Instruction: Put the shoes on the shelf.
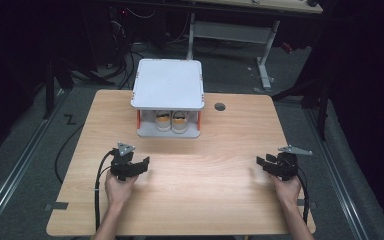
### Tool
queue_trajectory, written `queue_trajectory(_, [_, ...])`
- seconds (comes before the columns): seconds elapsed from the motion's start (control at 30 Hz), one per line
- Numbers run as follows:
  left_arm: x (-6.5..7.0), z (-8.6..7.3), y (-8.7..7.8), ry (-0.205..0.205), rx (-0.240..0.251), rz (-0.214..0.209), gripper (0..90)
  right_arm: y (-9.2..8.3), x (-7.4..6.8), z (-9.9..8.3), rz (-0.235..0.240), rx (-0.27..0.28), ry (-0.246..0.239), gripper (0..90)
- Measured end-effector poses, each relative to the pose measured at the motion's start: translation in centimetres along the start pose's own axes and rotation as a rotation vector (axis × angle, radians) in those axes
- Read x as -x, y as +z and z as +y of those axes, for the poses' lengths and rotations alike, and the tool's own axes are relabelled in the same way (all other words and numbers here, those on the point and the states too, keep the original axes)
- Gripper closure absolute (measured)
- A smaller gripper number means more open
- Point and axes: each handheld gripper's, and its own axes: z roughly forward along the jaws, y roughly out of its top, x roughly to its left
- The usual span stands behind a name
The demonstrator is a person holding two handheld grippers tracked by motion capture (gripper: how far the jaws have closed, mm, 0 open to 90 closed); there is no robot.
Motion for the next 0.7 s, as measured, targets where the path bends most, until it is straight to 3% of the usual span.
queue_trajectory(0.3, [-0.7,-0.7,0.6,0.002,-0.015,0.062,32.5,1.3,0.3,-1.1,-0.091,-0.041,-0.024,45.6])
queue_trajectory(0.47, [-0.9,-1.4,1.4,0.016,-0.044,0.094,32.1,1.5,-0.2,-1.4,-0.135,-0.033,-0.074,43.7])
queue_trajectory(0.5, [-0.8,-1.6,1.5,0.032,-0.026,0.101,31.3,1.6,-0.3,-1.4,-0.151,-0.035,-0.095,43.2])
queue_trajectory(0.7, [-0.7,-1.7,1.5,0.025,-0.027,0.113,31.2,1.6,-0.3,-1.4,-0.154,-0.035,-0.093,42.4])
